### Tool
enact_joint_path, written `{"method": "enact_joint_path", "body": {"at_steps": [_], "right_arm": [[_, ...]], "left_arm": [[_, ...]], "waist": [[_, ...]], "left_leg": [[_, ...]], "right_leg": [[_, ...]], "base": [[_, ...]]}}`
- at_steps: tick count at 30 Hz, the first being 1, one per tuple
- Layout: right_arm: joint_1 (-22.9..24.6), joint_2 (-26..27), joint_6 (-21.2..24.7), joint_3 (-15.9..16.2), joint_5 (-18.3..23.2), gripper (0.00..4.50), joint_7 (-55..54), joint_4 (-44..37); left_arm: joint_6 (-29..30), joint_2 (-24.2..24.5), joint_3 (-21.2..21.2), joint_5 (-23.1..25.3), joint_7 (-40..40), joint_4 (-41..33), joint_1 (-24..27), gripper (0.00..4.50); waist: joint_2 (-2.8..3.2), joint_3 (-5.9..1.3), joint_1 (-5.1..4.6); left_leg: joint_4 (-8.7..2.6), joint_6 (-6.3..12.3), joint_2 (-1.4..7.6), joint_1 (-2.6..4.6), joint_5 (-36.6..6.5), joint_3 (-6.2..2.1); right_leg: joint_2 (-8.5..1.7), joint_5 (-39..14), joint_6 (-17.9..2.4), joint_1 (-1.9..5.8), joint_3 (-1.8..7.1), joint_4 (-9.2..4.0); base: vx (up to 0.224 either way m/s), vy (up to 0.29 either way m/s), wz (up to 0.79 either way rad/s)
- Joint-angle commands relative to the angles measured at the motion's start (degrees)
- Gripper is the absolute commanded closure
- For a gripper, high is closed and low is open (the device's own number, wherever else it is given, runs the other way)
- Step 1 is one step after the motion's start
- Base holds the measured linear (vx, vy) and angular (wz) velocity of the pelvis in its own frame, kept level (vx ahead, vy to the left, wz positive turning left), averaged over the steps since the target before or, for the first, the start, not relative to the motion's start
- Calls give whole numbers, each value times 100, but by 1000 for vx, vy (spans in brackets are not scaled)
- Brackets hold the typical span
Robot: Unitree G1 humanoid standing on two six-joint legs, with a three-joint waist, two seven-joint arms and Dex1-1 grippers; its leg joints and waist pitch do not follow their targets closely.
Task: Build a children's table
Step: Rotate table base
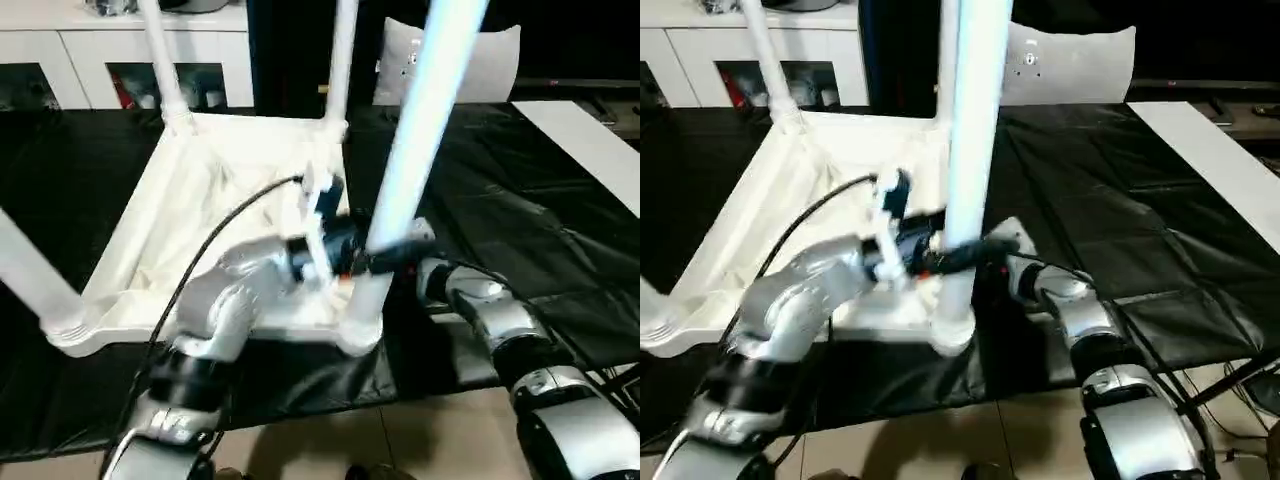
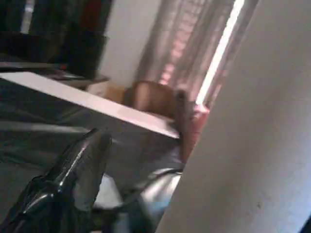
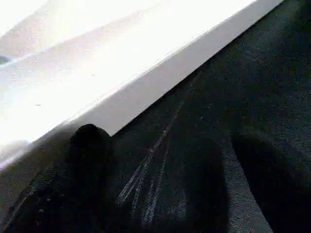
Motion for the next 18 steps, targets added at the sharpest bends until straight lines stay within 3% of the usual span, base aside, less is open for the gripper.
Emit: {"method": "enact_joint_path", "body": {"at_steps": [1,6,7,8,9,12,13,15,18], "right_arm": [[64,-170,-49,-258,230,0,52,-373],[500,-424,194,-512,621,0,461,-1120],[614,-477,237,-533,662,0,512,-1318],[696,-522,283,-543,681,0,535,-1461],[889,-612,346,-590,749,0,583,-1787],[1217,-736,466,-699,912,0,605,-2381],[1367,-798,540,-731,958,0,622,-2648],[1411,-821,562,-739,951,0,613,-2723],[1771,-1016,1069,-917,1184,0,651,-3395]], "left_arm": [[-218,17,31,334,322,327,-84,2],[-457,227,-244,610,88,318,76,2],[-476,293,-306,631,-2,291,127,2],[-494,358,-361,646,-96,259,172,2],[-555,555,-492,704,-310,169,291,2],[-562,987,-671,737,-813,22,479,2],[-570,1174,-717,756,-1002,-8,536,2],[-564,1228,-724,759,-1049,-9,548,2],[-697,1815,-829,941,-1571,123,552,2]], "waist": [[24,-443,57],[21,-430,108],[20,-414,92],[24,-417,110],[58,-421,115],[49,-436,119],[85,-419,126],[92,-411,114],[99,-387,126]], "left_leg": [[-398,330,174,22,-1227,-51],[-412,399,181,41,-1294,-61],[-424,397,172,7,-1326,-67],[-427,392,170,17,-1325,-67],[-430,378,170,12,-1268,-79],[-437,375,185,30,-1247,-76],[-453,376,189,26,-1249,-85],[-458,355,195,37,-1283,-79],[-475,321,191,47,-1352,-73]], "right_leg": [[-312,-2183,-1066,373,263,-452],[-298,-2259,-921,361,260,-468],[-297,-2389,-891,373,250,-474],[-307,-2456,-855,373,249,-496],[-306,-2416,-844,363,251,-496],[-304,-2298,-873,346,261,-476],[-299,-2212,-897,346,268,-465],[-286,-2142,-963,327,266,-453],[-285,-2148,-1004,331,277,-453]], "base": [[0,0,0],[0,0,0],[0,0,0],[0,0,0],[0,0,0],[0,0,0],[0,0,0],[0,0,0],[0,0,0]]}}
